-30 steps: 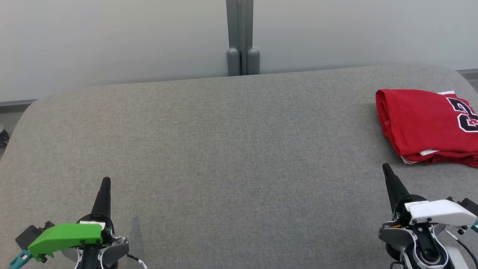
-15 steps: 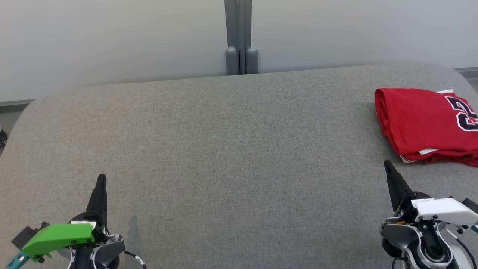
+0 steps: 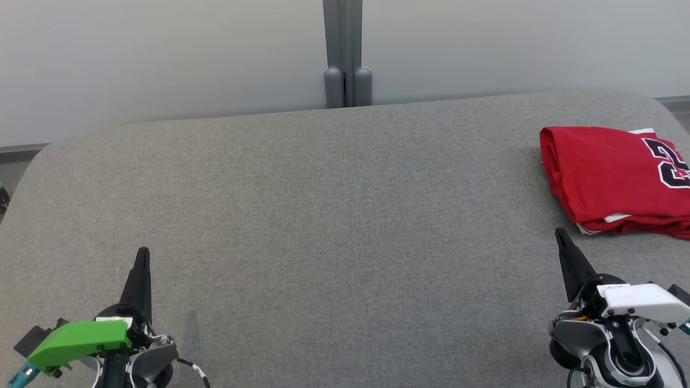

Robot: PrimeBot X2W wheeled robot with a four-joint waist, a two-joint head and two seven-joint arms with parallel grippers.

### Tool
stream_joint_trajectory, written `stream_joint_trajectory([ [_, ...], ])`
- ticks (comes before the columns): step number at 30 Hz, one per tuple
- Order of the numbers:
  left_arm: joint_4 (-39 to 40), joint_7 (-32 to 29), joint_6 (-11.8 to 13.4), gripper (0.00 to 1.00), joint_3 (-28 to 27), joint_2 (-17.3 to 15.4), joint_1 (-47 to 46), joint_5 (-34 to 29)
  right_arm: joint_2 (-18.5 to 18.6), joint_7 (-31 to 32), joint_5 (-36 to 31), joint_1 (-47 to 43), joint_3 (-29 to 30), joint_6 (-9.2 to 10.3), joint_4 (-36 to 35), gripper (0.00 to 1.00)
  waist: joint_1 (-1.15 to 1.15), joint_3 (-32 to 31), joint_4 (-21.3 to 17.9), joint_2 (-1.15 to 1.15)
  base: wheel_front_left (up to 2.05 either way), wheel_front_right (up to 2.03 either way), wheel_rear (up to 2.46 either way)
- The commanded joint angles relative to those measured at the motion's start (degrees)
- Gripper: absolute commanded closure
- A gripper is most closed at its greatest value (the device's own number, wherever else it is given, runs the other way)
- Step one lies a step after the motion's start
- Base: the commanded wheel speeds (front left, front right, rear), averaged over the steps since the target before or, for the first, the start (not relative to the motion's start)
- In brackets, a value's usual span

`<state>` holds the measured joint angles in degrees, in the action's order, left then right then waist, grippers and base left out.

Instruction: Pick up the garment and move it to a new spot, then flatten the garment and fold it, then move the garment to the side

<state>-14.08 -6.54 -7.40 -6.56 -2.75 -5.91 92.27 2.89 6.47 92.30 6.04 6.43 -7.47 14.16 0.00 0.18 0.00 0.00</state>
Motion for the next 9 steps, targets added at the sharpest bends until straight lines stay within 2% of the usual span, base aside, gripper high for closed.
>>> stream_joint_trajectory([
  [1,0.1,-0.2,-0.3,1.00,-0.2,-0.2,-0.6,0.3,0.2,0.1,0.4,0.3,0.1,-0.03,-0.3,1.00,0.00,0.0,0.0,0.00,0.00,0.00,0.00],
  [9,0.1,-0.2,-0.3,1.00,-0.2,-0.2,-0.6,0.3,0.2,0.2,0.3,0.3,0.1,-0.04,-0.3,1.00,0.00,0.0,0.0,0.00,0.00,0.00,0.00],
])
